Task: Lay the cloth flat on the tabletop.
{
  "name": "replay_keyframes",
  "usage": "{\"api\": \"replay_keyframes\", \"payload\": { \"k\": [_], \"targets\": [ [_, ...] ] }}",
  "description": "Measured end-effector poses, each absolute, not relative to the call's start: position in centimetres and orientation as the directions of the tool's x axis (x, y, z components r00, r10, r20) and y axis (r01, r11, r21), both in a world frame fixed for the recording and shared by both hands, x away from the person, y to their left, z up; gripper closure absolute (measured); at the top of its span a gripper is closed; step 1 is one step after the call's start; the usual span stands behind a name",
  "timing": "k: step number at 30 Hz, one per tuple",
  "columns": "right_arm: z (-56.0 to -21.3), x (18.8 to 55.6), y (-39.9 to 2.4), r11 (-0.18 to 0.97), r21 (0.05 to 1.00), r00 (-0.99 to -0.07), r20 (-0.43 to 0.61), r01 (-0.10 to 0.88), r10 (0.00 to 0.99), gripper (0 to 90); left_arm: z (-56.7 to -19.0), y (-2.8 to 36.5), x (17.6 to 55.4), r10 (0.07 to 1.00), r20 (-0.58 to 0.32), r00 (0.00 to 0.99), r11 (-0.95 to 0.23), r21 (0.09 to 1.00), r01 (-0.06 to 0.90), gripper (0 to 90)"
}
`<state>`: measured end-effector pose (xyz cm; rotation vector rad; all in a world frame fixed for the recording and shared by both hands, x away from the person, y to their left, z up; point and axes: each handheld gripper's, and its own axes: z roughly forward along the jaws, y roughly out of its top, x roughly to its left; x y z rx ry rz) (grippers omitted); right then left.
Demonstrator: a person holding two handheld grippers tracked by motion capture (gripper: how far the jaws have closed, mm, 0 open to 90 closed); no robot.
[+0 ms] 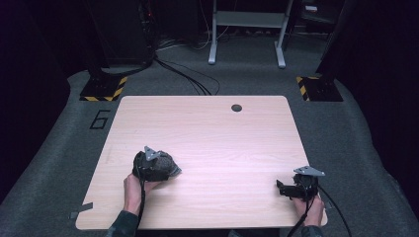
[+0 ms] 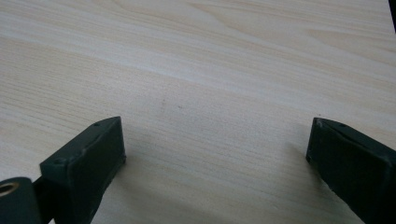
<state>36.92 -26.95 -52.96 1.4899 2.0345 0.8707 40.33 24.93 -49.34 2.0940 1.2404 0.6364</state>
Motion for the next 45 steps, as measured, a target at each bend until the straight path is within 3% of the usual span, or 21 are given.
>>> {"api": "replay_keyframes", "payload": {
  "k": [7,11,16,27,36,45],
  "targets": [
    [-53.0,36.9,-27.0,0.21,0.726,-0.3,-0.006,0.655,0.954,4.2,-50.4,25.2,40.1,0.904,0.119,0.41,-0.364,0.715,0.597,35.9],
    [-53.0,36.9,-27.0,0.209,0.726,-0.3,-0.004,0.655,0.954,4.3,-50.6,25.1,39.9,0.902,0.114,0.416,-0.36,0.729,0.582,54.3],
    [-52.9,36.9,-26.9,0.205,0.725,-0.296,-0.002,0.658,0.955,4.3,-50.3,25.3,39.8,0.901,0.09,0.425,-0.343,0.746,0.57,66.3],
    [-53.0,36.9,-26.9,0.206,0.726,-0.298,-0.002,0.656,0.955,4.5,-47.3,24.4,38.7,0.869,0.001,0.495,-0.294,0.805,0.515,69.0],
    [-52.9,36.9,-27.0,0.209,0.728,-0.298,-0.006,0.653,0.955,5.0,-45.1,21.4,37.6,0.818,0.034,0.574,-0.341,0.832,0.437,68.3],
    [-52.9,36.9,-26.9,0.197,0.727,-0.288,0.001,0.657,0.958,5.2,-45.7,17.9,37.1,0.761,0.014,0.648,-0.369,0.831,0.416,67.6]
  ]
}}
